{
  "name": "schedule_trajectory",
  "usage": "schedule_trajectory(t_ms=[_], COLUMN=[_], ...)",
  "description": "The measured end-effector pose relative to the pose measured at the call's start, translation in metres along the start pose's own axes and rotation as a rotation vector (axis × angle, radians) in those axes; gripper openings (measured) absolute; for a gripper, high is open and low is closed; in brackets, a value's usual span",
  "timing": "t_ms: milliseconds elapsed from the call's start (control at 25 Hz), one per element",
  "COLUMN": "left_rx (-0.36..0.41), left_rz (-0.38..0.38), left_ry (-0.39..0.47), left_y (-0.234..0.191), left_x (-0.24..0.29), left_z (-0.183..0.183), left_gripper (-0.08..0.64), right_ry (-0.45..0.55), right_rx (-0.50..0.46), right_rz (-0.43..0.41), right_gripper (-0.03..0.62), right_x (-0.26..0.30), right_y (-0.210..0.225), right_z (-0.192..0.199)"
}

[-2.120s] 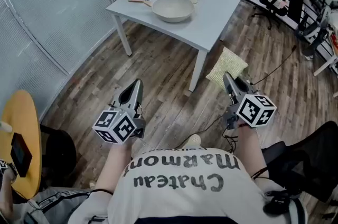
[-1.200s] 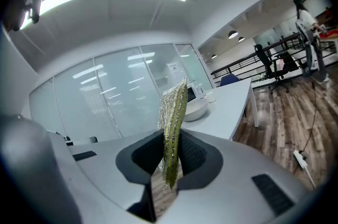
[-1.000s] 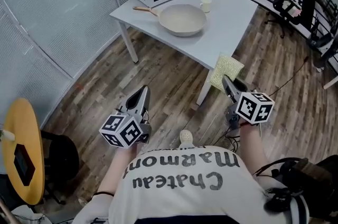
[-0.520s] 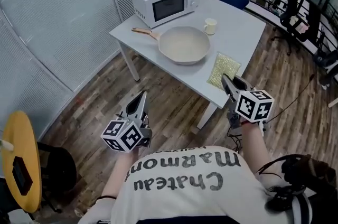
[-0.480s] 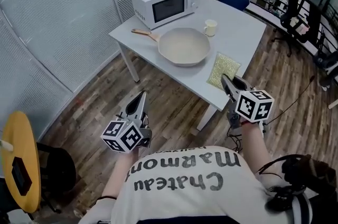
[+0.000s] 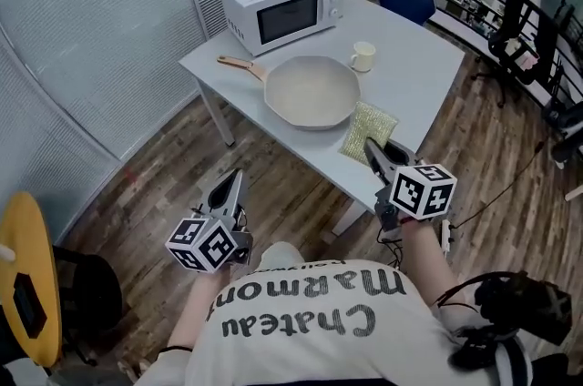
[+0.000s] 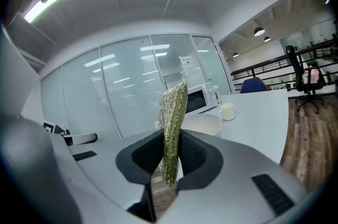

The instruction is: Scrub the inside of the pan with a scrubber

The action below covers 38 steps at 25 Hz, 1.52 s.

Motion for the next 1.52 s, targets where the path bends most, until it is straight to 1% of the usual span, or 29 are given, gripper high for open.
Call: schedule_trajectory(t_ms=[120, 240, 320, 440, 520, 640, 840, 1160, 1360, 1520], left_rx=[-0.018, -0.012, -0.013, -0.042, -0.046, -0.045, -0.053, -0.03, -0.01, 0.005], left_rz=[-0.007, 0.005, 0.006, 0.008, 0.017, 0.032, 0.074, 0.166, 0.228, 0.262], left_ry=[-0.017, -0.041, -0.047, -0.046, -0.05, -0.058, -0.061, -0.067, -0.094, -0.114], left_y=[-0.003, -0.009, -0.02, -0.039, -0.051, -0.073, -0.112, -0.17, -0.2, -0.227], left_x=[0.007, 0.017, 0.024, 0.035, 0.045, 0.065, 0.106, 0.175, 0.21, 0.234], left_z=[0.004, 0.006, 0.006, 0.006, 0.003, -0.003, -0.027, -0.075, -0.091, -0.102], left_gripper=[-0.005, -0.005, -0.005, -0.005, -0.005, -0.005, -0.005, -0.005, -0.005, -0.005], right_ry=[-0.019, -0.024, -0.028, -0.044, -0.049, -0.04, -0.03, 0.022, 0.045, 0.071], right_rx=[0.019, 0.044, 0.064, 0.105, 0.133, 0.136, 0.105, 0.098, 0.113, 0.131], right_rz=[-0.016, -0.02, -0.012, 0.006, 0.013, 0.026, 0.066, 0.142, 0.192, 0.225], right_gripper=[0.058, 0.058, 0.058, 0.058, 0.058, 0.058, 0.058, 0.058, 0.058, 0.058], right_x=[0.01, 0.023, 0.034, 0.051, 0.064, 0.089, 0.132, 0.193, 0.225, 0.248], right_y=[0.0, 0.003, 0.007, 0.015, 0.017, 0.018, 0.015, 0.012, 0.014, 0.015], right_z=[0.004, 0.008, 0.01, 0.012, 0.009, -0.002, -0.026, -0.072, -0.083, -0.087])
Point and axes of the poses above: the fingertips, and each gripper's own axes: x forward along the fingers, y to its right, z out of its underside, the point moved 4 cm from there along -x, backward along the fingers, and after that the axes turned 7 degrees about z, right-handed, at the moved point
